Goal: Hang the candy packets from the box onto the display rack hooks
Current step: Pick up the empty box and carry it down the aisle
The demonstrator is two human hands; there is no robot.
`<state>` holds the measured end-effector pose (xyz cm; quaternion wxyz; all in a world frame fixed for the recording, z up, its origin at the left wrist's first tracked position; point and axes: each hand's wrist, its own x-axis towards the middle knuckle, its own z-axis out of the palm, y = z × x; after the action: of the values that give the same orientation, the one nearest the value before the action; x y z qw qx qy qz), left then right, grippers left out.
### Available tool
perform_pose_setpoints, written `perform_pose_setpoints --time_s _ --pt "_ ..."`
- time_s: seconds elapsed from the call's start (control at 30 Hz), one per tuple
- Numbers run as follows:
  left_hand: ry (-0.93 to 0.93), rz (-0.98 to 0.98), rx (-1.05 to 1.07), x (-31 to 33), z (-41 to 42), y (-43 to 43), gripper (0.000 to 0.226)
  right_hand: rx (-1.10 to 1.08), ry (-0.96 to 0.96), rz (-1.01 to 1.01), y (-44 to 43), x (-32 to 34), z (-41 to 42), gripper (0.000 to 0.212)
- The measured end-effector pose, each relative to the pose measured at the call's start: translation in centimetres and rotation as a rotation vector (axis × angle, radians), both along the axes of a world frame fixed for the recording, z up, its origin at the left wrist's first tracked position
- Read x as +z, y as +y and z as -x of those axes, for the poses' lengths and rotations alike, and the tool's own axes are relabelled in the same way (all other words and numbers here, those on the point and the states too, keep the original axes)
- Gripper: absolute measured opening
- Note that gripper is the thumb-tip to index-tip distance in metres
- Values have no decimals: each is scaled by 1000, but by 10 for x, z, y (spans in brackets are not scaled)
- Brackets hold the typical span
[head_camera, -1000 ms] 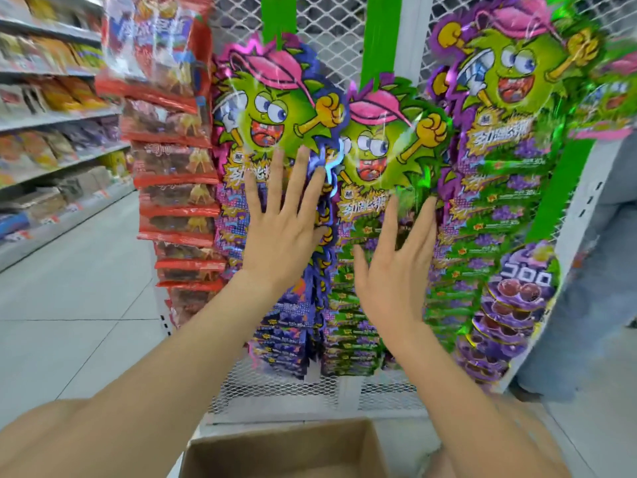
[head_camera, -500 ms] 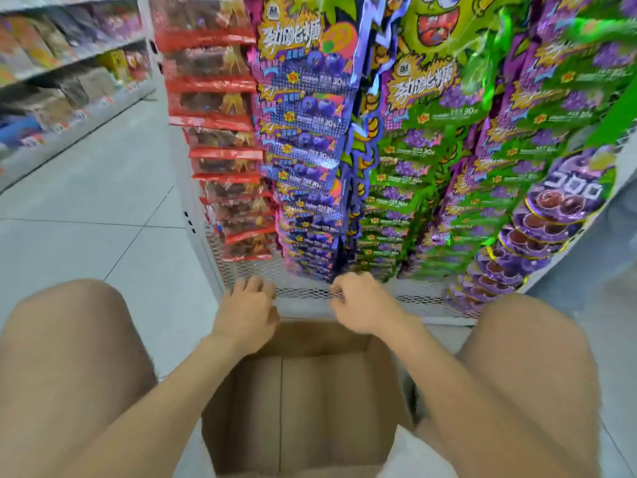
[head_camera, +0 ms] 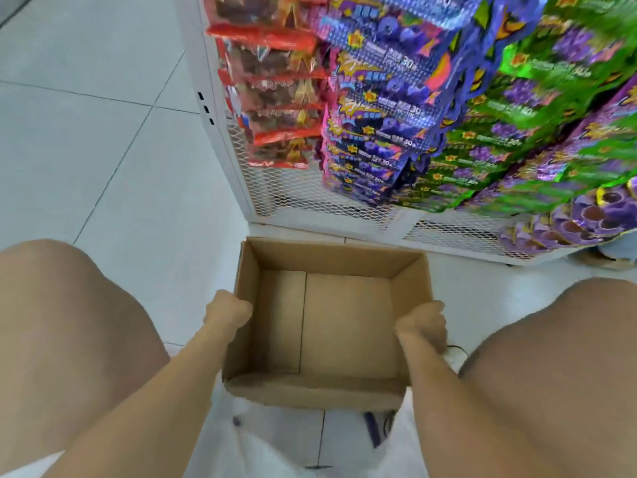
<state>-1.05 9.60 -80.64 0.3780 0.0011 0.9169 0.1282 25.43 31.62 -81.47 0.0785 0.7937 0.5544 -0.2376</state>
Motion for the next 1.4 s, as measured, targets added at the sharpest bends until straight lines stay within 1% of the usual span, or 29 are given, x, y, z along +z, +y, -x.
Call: perform_pose_setpoints --time_s 0.1,0.2,0.27,0.33,0.4,0.43,0.5,0.53,0.6,0.67,0.73,0.83,0.9,0.97,1.1,1.2,1.33,1.4 --pt "75 18 -29 6 9 -1 37 168 33 -71 5 9 6 39" --pt "166 28 -28 37 34 1 31 337 107 -81 10 36 17 30" --pt "231 29 -78 66 56 -3 27 479 157 -51 6 59 22 35" --pt "263 32 -158 100 75 -12 24 589 195 26 -2 91 25 47" --pt "286 37 -211 136 92 -26 24 618 220 145 -17 133 38 62" --pt "296 41 -231 155 100 -34 22 580 220 213 -27 155 47 67" --pt "287 88 -256 197 117 -55 18 545 162 337 -49 196 72 71" --pt "271 126 -267 219 127 -69 17 557 97 405 -62 217 88 72" --pt "227 214 -328 260 150 -101 17 646 -57 542 -86 258 121 70" --pt "198 296 -381 305 177 -139 20 795 -189 607 -115 296 154 69" --pt "174 383 -402 351 206 -173 25 882 -251 654 -145 333 187 67" --pt "133 453 -387 414 254 -214 32 898 -288 659 -184 386 239 52" --pt "107 462 -358 441 286 -234 35 903 -261 668 -204 413 277 41" --pt "76 481 -336 451 314 -246 36 960 -236 672 -214 425 308 37" --pt "68 475 -225 456 353 -262 38 834 -141 610 -220 434 358 38" --pt "114 408 -117 468 376 -271 36 722 7 491 -221 446 389 35" --pt "216 242 22 497 416 -270 18 675 195 232 -204 479 437 15" --pt "251 173 83 518 443 -259 14 667 283 139 -190 501 466 15"
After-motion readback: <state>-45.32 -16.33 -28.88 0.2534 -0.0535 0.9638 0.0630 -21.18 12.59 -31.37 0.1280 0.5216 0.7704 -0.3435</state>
